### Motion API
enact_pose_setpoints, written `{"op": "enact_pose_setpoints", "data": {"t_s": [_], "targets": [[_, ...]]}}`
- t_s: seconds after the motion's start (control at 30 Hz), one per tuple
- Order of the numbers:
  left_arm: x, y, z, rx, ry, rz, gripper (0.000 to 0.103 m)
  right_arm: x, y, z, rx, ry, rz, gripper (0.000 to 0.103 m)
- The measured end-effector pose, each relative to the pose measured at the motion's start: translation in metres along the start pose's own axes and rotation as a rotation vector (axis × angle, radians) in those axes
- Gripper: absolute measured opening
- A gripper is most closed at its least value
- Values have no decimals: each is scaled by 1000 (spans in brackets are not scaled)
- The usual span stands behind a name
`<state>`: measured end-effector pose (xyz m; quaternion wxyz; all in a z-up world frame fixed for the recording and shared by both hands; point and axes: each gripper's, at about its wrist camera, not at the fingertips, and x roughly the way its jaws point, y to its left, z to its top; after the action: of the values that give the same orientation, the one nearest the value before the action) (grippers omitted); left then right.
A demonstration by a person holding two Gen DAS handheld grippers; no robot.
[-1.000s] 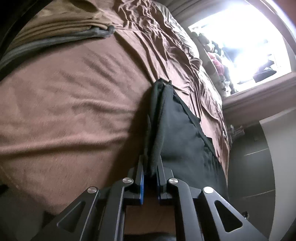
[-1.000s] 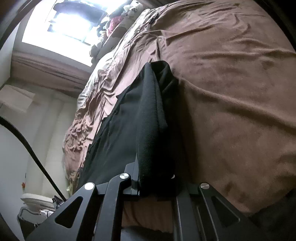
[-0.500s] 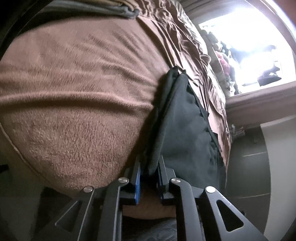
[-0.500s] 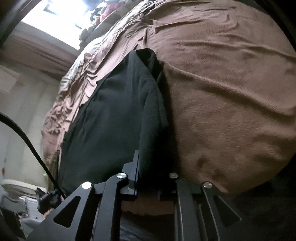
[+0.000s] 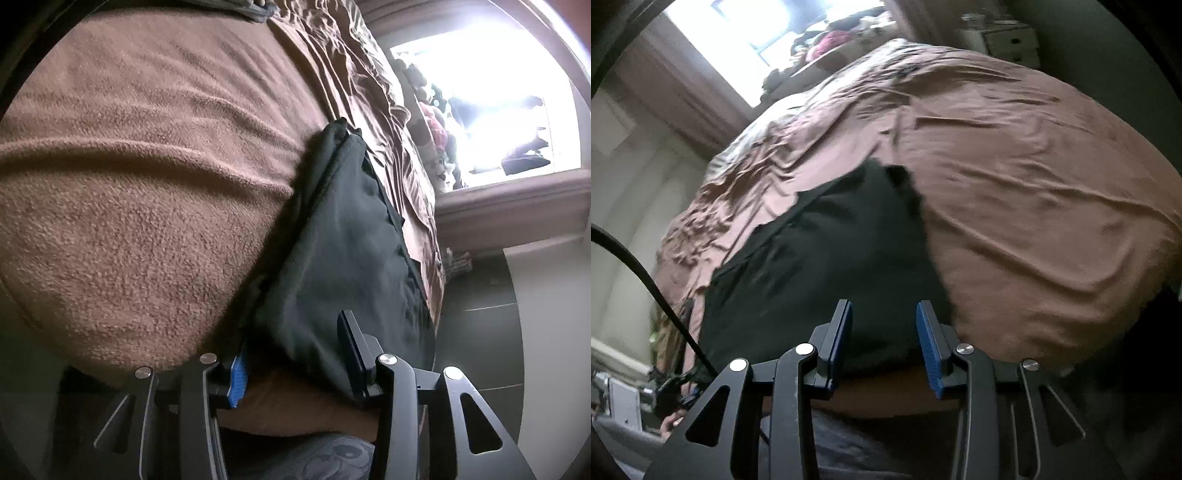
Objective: Fold small clothes
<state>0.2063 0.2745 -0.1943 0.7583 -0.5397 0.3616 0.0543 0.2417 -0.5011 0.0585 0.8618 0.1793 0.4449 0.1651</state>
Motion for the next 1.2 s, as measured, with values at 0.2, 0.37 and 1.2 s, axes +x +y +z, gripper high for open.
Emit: {"op": "enact_pose_setpoints", "data": {"t_s": [0.2,0.37,1.2], "targets": [[0,-3,0,1,-21,8,45,27,54,3,-84,83,71,34],[-2,3,-1,-27,-45,-12,44,51,91,11,-150,123,87,34],[-24,-9,-4,-18,-103,-119,14,227,191,-1,-322,397,24,25]]}}
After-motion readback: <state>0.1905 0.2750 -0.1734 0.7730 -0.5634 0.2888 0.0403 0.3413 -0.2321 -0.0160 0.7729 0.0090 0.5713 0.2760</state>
